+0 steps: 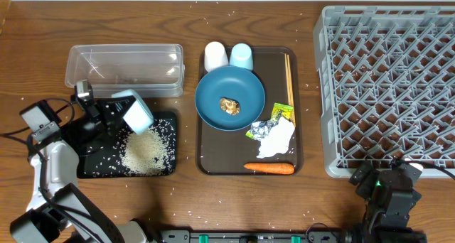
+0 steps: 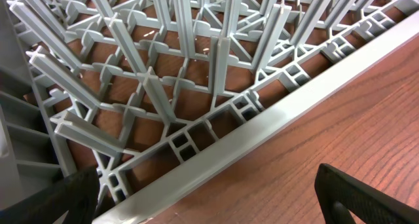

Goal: Sort waste into correct bins and load items into the dishwasher rack
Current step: 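Tilt the bowl to pour the rice onto the black tray, then swing the tilted bowl over the black tray, shaking out rice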

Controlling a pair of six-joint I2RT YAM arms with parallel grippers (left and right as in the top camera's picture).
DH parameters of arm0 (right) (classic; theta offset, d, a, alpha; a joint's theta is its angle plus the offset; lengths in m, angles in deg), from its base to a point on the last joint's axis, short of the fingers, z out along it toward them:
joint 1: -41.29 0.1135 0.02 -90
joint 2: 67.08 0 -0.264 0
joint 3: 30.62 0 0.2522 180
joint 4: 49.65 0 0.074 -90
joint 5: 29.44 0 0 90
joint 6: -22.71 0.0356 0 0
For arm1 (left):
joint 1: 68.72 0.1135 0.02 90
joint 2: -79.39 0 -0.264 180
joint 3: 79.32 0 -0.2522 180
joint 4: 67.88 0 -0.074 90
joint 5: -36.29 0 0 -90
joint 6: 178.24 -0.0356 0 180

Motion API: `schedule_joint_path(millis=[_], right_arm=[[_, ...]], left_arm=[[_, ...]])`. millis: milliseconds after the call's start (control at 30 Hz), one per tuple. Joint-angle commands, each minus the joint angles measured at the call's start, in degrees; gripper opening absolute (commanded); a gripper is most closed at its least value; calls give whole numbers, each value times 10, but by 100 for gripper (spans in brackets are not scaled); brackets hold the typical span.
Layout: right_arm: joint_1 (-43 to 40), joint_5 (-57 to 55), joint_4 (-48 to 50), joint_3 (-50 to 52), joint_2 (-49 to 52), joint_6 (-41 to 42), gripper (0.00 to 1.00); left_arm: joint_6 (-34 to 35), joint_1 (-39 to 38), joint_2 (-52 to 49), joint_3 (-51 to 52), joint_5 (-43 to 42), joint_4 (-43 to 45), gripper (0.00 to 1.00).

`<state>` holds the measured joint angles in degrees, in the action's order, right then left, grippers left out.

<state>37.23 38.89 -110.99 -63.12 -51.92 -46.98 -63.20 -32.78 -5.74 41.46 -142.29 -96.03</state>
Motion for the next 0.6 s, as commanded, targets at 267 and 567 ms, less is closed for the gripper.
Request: schedule_joint_path(millis=[267,567], right_arm=[[-4,-6,0,-7,-1,-7,99],[-4,-6,0,-7,-1,-7,99]], left_arm=[[-90,-90,16,-5,254,-126,6],[-86,-144,163,-6,444,-171,6]])
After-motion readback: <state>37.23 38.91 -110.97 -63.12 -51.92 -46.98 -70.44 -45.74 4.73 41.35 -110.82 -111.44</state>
